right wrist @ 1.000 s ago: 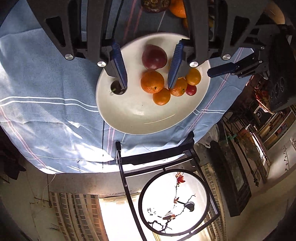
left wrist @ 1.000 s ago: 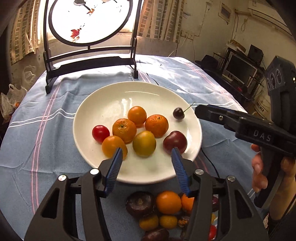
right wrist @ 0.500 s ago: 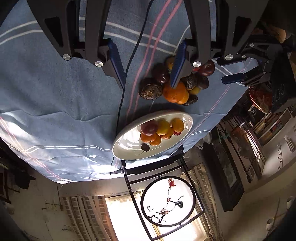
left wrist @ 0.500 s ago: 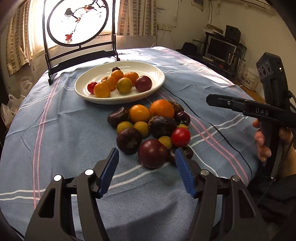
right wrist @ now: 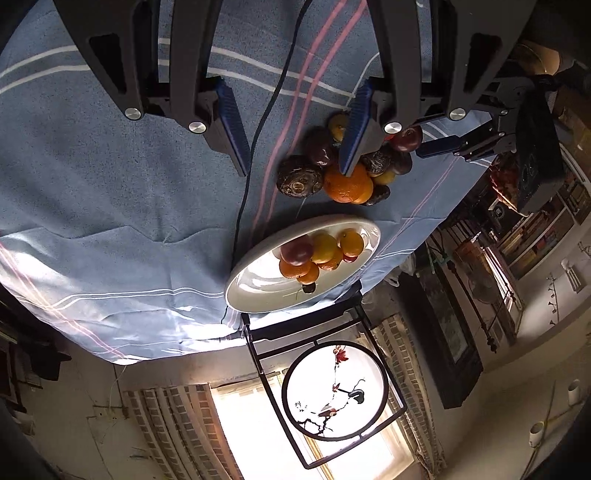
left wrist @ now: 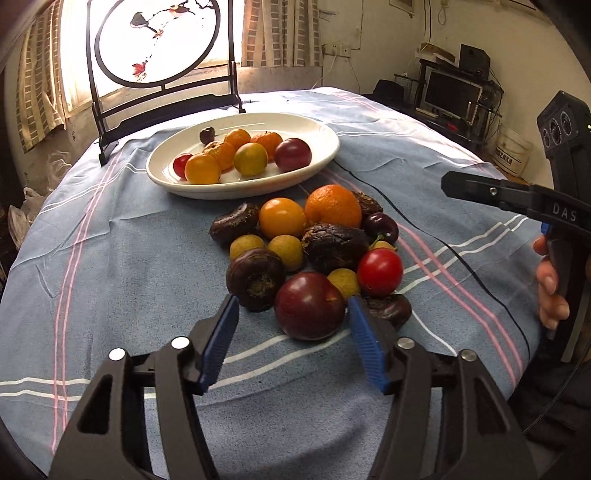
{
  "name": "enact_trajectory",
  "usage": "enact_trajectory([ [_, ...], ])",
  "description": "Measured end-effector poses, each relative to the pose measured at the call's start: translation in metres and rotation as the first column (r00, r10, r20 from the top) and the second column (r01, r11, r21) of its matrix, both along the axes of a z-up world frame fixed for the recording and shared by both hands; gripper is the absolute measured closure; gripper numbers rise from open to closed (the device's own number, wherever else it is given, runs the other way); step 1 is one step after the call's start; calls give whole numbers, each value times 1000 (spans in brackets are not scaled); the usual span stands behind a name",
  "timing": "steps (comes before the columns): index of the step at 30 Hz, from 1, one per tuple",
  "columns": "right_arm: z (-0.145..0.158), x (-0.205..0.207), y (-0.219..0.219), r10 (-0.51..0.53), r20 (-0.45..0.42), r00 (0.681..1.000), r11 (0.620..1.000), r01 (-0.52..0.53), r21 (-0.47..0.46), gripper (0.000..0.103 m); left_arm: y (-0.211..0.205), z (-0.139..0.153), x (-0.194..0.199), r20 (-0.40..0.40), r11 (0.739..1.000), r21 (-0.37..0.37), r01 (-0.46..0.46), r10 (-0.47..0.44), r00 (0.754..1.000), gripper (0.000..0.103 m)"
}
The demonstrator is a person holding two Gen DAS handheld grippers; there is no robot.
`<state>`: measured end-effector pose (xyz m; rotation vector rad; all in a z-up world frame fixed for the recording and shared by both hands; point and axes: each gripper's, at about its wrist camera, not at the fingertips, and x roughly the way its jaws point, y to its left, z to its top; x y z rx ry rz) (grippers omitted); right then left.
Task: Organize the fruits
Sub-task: 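Grasp a dark red plum with the left gripper while the right gripper grasps a brown date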
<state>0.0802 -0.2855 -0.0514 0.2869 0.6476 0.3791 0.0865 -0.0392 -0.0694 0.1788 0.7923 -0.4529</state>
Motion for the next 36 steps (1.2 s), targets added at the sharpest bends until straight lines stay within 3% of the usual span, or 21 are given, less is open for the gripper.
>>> enact_trajectory([
  [2, -1, 2, -1, 1, -9, 1000, 1000, -1, 9, 53, 3, -2, 8, -47, 999, -37, 2, -3, 999, 41],
  [5, -1, 2, 0, 0, -9, 1000, 1000, 1, 7, 53, -2, -10, 16, -111, 1000, -18, 10, -12, 994, 46],
  [6, 0, 1, 0, 1, -6, 1000, 1000, -1, 6, 53, -4, -9, 15, -102, 1000, -13, 16, -17, 995, 51],
  [7, 0, 0, 1, 0, -2, 1000, 1000, 0, 5, 53, -5, -8, 13, -93, 1000, -12, 22, -23, 995, 64],
  [8, 0, 0, 1, -1, 0, 1000, 1000, 1, 4, 53, -5, -7, 10, -86, 999, -24, 25, -27, 996, 65],
  [12, 0, -1, 3, 10, -7, 1000, 1000, -10, -9, 53, 4, 1, 0, -57, 999, -45, -9, 7, 998, 65],
  [15, -1, -3, 21, 76, -42, 996, 994, -79, -71, 53, 19, 15, -13, -22, 998, -57, -28, 27, 999, 65],
  [21, -15, -19, 80, 212, -162, 964, 970, -228, -87, 53, 52, 34, -22, -3, 992, -92, -84, 84, 996, 65],
  [26, -26, -15, 105, 186, -194, 963, 966, -215, -142, 53, 58, 32, -23, 2, 990, -111, -88, 89, 996, 65],
  [28, -26, -14, 108, 164, -185, 969, 967, -195, -163, 63, 56, 30, -24, 6, 991, -109, -82, 83, 997, 65],
  [30, -26, -14, 108, 169, -186, 968, 968, -199, -156, 68, 55, 29, -24, 3, 990, -112, -80, 81, 997, 65],
  [36, -15, -35, 98, 248, -182, 951, 957, -270, -105, 68, 58, 31, -25, 3, 989, -128, -78, 79, 997, 65],
])
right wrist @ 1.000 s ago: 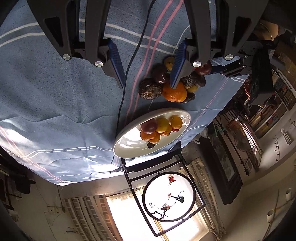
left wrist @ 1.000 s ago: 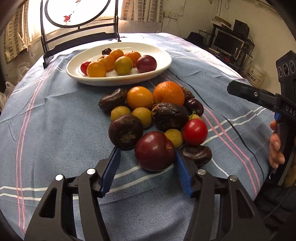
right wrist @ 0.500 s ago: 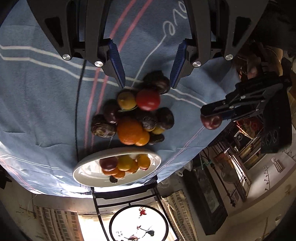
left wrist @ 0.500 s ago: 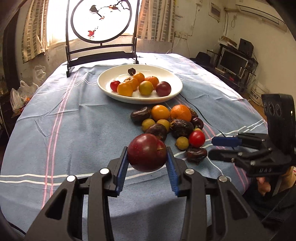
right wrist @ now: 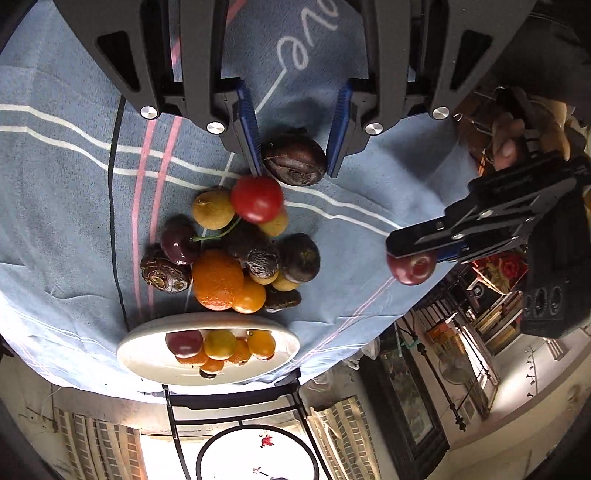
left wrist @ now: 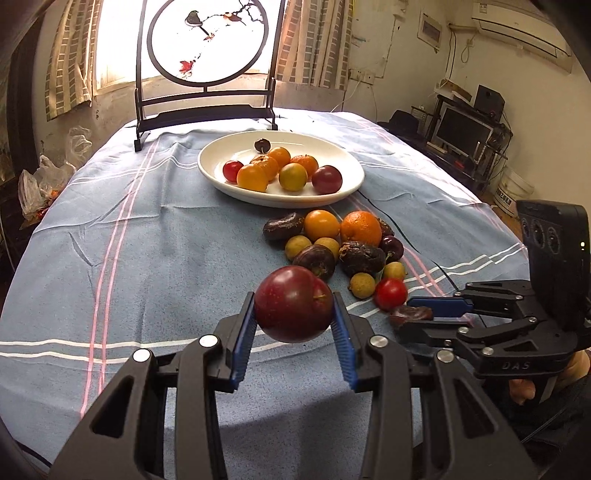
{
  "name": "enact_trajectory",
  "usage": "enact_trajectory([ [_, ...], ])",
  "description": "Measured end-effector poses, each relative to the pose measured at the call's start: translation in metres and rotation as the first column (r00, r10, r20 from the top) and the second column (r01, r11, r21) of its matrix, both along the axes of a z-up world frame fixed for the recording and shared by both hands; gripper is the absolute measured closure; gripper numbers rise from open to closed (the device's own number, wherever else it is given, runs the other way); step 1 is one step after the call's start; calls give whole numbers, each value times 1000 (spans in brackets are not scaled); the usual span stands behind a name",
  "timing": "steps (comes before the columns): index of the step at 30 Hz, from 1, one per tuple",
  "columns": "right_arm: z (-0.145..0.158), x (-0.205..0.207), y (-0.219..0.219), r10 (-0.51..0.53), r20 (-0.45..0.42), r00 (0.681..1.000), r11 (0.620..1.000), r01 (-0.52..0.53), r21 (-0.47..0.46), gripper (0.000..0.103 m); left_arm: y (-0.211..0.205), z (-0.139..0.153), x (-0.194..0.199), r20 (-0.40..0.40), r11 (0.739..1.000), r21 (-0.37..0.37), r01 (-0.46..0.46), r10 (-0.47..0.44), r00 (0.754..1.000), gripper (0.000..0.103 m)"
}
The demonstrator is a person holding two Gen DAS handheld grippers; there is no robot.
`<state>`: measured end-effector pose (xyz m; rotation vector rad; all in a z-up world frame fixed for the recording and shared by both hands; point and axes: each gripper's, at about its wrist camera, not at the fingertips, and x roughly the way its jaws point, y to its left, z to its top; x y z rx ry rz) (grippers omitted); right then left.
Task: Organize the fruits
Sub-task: 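Grasp a dark red plum with the left gripper while the right gripper grasps a brown date, then place the plum and date on the white plate and open both grippers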
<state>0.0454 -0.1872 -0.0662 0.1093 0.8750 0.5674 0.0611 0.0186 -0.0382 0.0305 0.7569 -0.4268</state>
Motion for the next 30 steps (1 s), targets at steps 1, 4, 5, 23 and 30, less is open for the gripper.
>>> enact_trajectory([
  [1, 5, -4, -4, 5, 9, 1000, 1000, -5, 15, 68, 0, 1, 0, 0, 1000, -5, 1, -1, 1000, 65],
  [4, 28, -8, -22, -6, 53, 999, 997, 2, 73, 68, -1, 6, 4, 1, 1000, -20, 15, -15, 1000, 65],
  [5, 39, -5, -29, -19, 77, 997, 996, 12, 91, 68, -3, 8, 8, -5, 999, -26, 26, -27, 1000, 65],
  [23, 50, 235, -49, -273, 54, 961, 962, 270, 45, 67, -61, 21, 223, -91, 999, 21, -36, 37, 995, 64],
  [30, 55, 224, -58, -304, 111, 946, 951, 296, 86, 46, -44, 23, 236, -78, 995, -12, -103, 102, 992, 40],
])
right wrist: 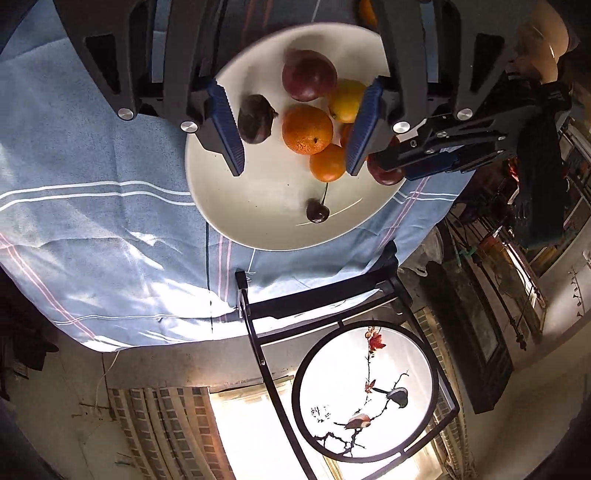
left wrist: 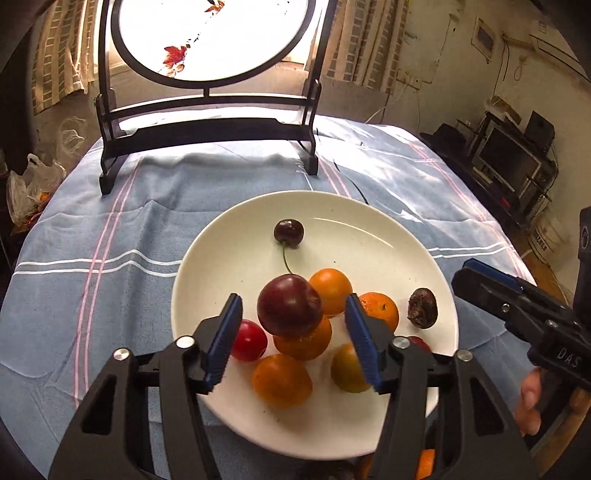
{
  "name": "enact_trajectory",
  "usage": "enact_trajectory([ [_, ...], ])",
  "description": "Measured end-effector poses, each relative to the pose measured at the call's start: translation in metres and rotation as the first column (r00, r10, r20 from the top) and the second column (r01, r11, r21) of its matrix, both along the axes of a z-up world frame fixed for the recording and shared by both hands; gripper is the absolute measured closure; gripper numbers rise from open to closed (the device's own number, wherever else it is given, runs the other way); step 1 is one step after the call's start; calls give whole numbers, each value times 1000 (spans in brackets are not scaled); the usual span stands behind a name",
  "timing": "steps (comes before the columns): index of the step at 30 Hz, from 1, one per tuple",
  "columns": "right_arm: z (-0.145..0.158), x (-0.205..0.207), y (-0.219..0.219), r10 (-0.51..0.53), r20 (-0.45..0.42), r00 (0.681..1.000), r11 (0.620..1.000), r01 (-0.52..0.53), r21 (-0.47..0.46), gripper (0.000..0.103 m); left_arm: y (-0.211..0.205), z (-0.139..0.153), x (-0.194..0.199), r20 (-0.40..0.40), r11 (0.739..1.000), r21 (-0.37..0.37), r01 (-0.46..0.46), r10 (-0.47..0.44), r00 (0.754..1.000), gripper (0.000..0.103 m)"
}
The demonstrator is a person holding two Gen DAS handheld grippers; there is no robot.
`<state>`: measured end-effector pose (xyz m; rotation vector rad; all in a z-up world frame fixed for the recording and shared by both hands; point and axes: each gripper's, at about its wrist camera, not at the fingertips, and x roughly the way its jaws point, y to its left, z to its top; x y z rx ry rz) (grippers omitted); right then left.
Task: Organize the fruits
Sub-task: 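Place the plum and date on the white plate and open both grippers, then grasp a dark plum with the left gripper while the right gripper grasps a red tomato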
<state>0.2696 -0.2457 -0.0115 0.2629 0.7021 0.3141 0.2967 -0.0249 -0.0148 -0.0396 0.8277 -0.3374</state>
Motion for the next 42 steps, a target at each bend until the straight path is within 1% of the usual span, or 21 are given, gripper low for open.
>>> enact_trajectory([
  [1, 3, -7, -3, 4, 6, 1000, 1000, -4, 8, 46, 4, 5, -10, 16, 1000, -11, 0, 0, 1000, 36],
  [3, 8, -25, -8, 14, 13, 1000, 1000, -14, 12, 46, 8, 14, -34, 44, 1000, -20, 23, -22, 999, 33],
  [7, 9, -74, -17, 36, 29, 999, 999, -37, 21, 46, 10, 16, -96, 73, 994, 35, 102, -104, 992, 31],
  [9, 2, -101, -21, 46, 27, 999, 998, -47, 40, 46, 10, 10, -127, 76, 988, 68, 140, -145, 986, 31],
  [11, -9, -129, -21, 55, 23, 998, 997, -56, 48, 46, 7, -4, -154, 53, 978, 117, 175, -182, 982, 31],
  [13, -21, -151, -20, 56, 18, 998, 997, -57, 46, 46, 6, -21, -173, 18, 967, 152, 202, -207, 978, 31],
  [15, -35, -167, -18, 88, -3, 996, 993, -87, 85, 46, 3, -35, -185, -1, 959, 180, 218, -221, 975, 31],
  [16, -40, -172, -17, 112, -10, 994, 988, -110, 108, 46, 1, -41, -189, 0, 955, 199, 219, -223, 975, 34],
  [17, -43, -177, -14, 122, -7, 992, 987, -121, 109, 46, -1, -45, -190, 0, 953, 215, 214, -219, 976, 37],
  [18, -42, -181, -12, 118, 4, 993, 989, -118, 91, 46, -3, -48, -189, -4, 952, 222, 212, -216, 976, 42],
  [20, -39, -187, -9, 124, 40, 991, 989, -127, 75, 46, -7, -53, -184, -14, 953, 221, 207, -209, 978, 47],
  [22, -41, -188, -6, 121, 36, 992, 991, -122, 55, 46, -11, -59, -176, -34, 955, 216, 204, -202, 979, 58],
  [24, -41, -188, -7, 118, 41, 992, 991, -120, 54, 46, -17, -63, -171, -42, 954, 222, 204, -200, 979, 61],
  [26, -41, -187, -7, 116, 40, 992, 991, -119, 56, 46, -21, -63, -169, -38, 950, 226, 214, -211, 977, 67],
  [28, -42, -187, -8, 117, 34, 993, 991, -119, 56, 46, -25, -62, -171, -30, 947, 236, 218, -217, 976, 68],
  [29, -42, -187, -7, 121, 30, 992, 991, -123, 50, 46, -25, -61, -173, -24, 948, 228, 221, -222, 975, 68],
  [33, -43, -188, 6, 174, 15, 985, 985, -174, -16, 46, -14, -54, -184, 12, 965, 179, 192, -197, 980, 69],
  [35, -44, -193, 17, 230, 11, 973, 972, -229, -58, 46, -5, -49, -193, 24, 972, 146, 182, -188, 982, 69],
  [37, -45, -201, 29, 278, 5, 961, 956, -276, -103, 49, 4, -43, -202, 35, 977, 122, 176, -181, 983, 68],
  [39, -49, -207, 43, 326, -29, 945, 937, -327, -125, 52, 13, -38, -210, 45, 980, 110, 167, -173, 984, 68],
  [42, -54, -216, 64, 342, -50, 938, 918, -345, -193, 56, 23, -34, -217, 47, 983, 91, 160, -164, 985, 68],
])
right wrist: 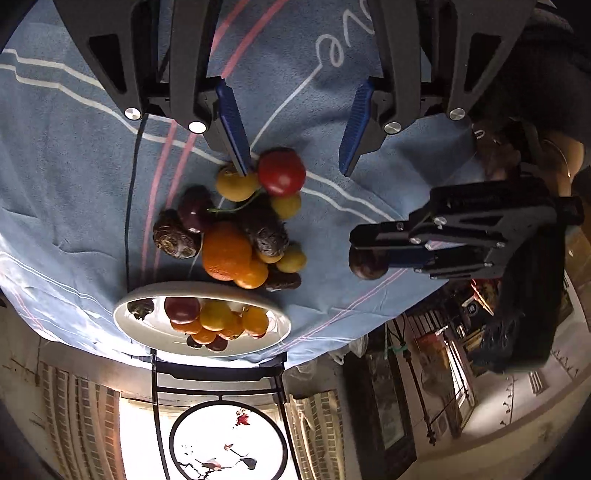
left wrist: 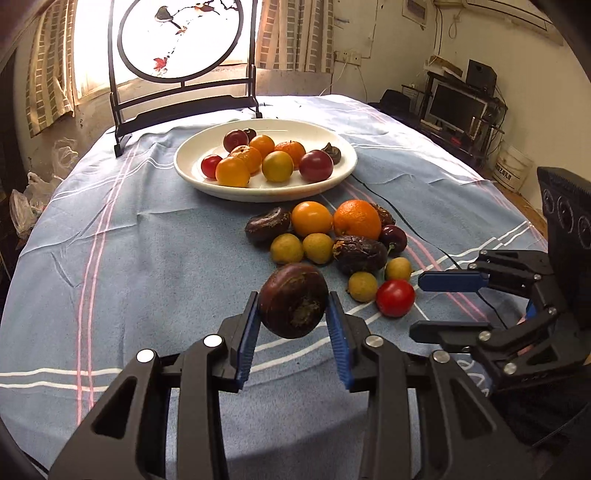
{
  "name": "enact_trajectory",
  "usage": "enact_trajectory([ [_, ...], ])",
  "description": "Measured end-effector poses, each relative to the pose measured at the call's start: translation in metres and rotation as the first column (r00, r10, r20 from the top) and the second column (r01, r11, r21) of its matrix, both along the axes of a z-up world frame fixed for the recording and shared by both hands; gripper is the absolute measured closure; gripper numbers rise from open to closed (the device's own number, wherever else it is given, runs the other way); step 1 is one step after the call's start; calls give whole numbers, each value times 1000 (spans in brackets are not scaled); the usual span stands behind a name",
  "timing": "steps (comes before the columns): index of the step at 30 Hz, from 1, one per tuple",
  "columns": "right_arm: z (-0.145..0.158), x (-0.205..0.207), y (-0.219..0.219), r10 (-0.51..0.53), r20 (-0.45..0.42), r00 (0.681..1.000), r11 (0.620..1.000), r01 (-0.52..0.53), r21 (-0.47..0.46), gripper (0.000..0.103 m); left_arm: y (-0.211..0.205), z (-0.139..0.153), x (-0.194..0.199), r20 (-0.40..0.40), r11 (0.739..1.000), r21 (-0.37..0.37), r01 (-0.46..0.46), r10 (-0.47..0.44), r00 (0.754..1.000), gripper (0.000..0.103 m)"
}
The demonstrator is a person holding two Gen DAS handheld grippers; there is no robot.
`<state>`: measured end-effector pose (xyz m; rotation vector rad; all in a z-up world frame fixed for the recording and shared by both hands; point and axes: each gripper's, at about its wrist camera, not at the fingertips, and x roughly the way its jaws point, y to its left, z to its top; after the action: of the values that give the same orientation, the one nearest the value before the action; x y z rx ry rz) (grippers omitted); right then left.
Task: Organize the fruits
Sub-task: 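Grasp a dark plum with the left gripper while the right gripper grasps a red tomato, then lower the plum and red tomato onto the plate and open both grippers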
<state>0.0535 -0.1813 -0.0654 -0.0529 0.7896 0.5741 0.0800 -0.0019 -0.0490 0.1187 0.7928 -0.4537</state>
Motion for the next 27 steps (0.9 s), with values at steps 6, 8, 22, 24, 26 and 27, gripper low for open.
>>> enact_trajectory([
  [6, -8, 16, 5, -71, -71, 995, 997, 71, -7, 58, 7, 2, -3, 9, 1000, -20, -11, 11, 1000, 68],
  [8, -10, 20, 7, -86, -90, 992, 996, 86, -9, 65, 7, 0, -4, 4, 1000, -24, -11, 11, 1000, 68],
  [22, 61, 34, -40, -133, 20, 991, 977, 127, 169, 72, 6, 29, 22, 26, 995, -98, 8, -5, 1000, 68],
  [24, 74, 56, -49, -157, 35, 987, 973, 149, 178, 72, 0, 36, 39, 43, 995, -95, 10, -6, 999, 68],
  [26, 83, 86, -55, -187, 33, 982, 968, 178, 179, 72, -9, 40, 62, 48, 997, -81, 7, -3, 999, 68],
  [27, 85, 102, -58, -200, 27, 980, 964, 191, 186, 72, -13, 42, 76, 39, 997, -82, 5, -2, 999, 68],
])
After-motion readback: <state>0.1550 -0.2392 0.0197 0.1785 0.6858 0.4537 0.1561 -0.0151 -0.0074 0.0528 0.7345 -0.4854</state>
